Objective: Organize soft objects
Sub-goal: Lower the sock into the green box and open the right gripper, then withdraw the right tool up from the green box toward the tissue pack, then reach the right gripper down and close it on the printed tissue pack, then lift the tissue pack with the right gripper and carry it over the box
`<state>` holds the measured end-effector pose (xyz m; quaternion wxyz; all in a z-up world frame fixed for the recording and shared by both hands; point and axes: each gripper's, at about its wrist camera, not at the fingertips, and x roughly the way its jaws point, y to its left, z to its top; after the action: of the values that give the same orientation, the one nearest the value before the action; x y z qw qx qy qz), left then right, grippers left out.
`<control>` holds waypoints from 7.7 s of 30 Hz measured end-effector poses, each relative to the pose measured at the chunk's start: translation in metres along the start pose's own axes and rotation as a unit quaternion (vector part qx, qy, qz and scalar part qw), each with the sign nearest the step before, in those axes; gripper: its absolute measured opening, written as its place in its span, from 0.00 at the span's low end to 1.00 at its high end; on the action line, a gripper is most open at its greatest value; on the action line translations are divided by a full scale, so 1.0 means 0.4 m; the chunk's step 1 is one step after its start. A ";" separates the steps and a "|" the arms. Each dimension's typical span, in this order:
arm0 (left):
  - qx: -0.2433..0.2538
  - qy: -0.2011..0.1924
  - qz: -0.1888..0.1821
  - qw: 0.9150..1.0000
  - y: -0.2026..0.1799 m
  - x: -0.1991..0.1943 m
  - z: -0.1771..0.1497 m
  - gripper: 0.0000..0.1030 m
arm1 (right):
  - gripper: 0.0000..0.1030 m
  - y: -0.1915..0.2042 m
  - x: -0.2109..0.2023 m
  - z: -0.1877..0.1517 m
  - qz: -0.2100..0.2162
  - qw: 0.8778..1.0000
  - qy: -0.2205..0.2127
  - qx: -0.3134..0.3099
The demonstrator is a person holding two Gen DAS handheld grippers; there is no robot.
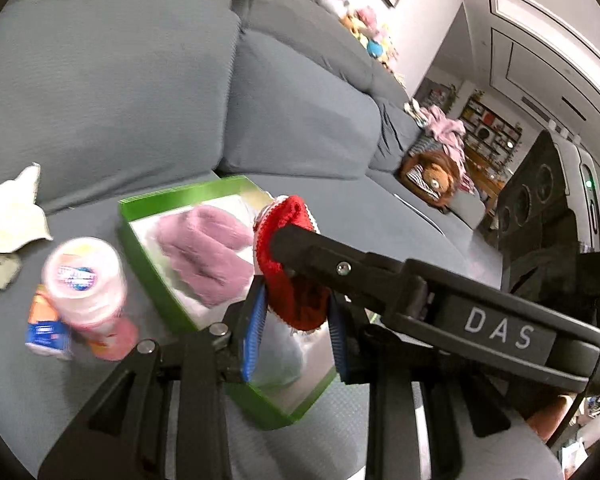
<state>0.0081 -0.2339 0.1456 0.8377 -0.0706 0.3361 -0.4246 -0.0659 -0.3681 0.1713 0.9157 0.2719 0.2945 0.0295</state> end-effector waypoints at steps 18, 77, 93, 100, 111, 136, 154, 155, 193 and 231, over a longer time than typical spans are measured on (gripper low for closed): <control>0.020 0.098 -0.019 0.995 -0.066 0.207 -0.020 0.25 | 0.41 -0.182 0.013 0.005 -0.098 0.991 0.015 0.084; -0.185 -0.049 0.315 0.930 0.433 -0.396 -0.245 0.99 | 0.90 0.268 0.073 -0.097 -0.165 0.974 0.003 -0.158; -0.251 -0.016 0.383 0.889 0.536 -0.464 -0.292 0.99 | 0.86 0.362 0.324 -0.252 -0.111 0.981 0.116 -0.108; -0.269 -0.035 0.389 0.881 0.556 -0.497 -0.289 0.99 | 0.75 0.361 0.470 -0.290 -0.186 0.966 0.121 -0.133; -0.284 -0.039 0.387 0.876 0.571 -0.516 -0.290 0.99 | 0.58 0.354 0.570 -0.317 -0.230 0.948 0.136 -0.173; -0.288 -0.028 0.372 0.882 0.562 -0.493 -0.296 0.98 | 0.55 0.416 0.370 -0.425 -0.021 0.918 0.294 -0.266; -0.276 0.054 0.249 0.927 0.494 -0.366 -0.306 0.92 | 0.67 0.286 0.365 -0.283 0.049 0.965 0.239 -0.100; -0.276 0.059 0.238 0.929 0.487 -0.355 -0.307 0.91 | 0.66 0.287 0.364 -0.283 0.055 0.964 0.242 -0.097; -0.099 -0.070 0.199 0.972 0.236 -0.343 -0.201 0.39 | 0.51 0.331 0.236 -0.212 0.137 0.965 0.168 -0.150; 0.089 0.039 0.103 0.990 -0.085 0.118 -0.021 0.37 | 0.51 -0.153 0.020 -0.025 0.005 0.997 0.006 0.072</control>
<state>-0.0003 -0.2897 0.1291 0.8661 0.0560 0.3347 -0.3670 -0.0712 -0.4137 0.1288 0.8917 0.3384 0.3001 0.0147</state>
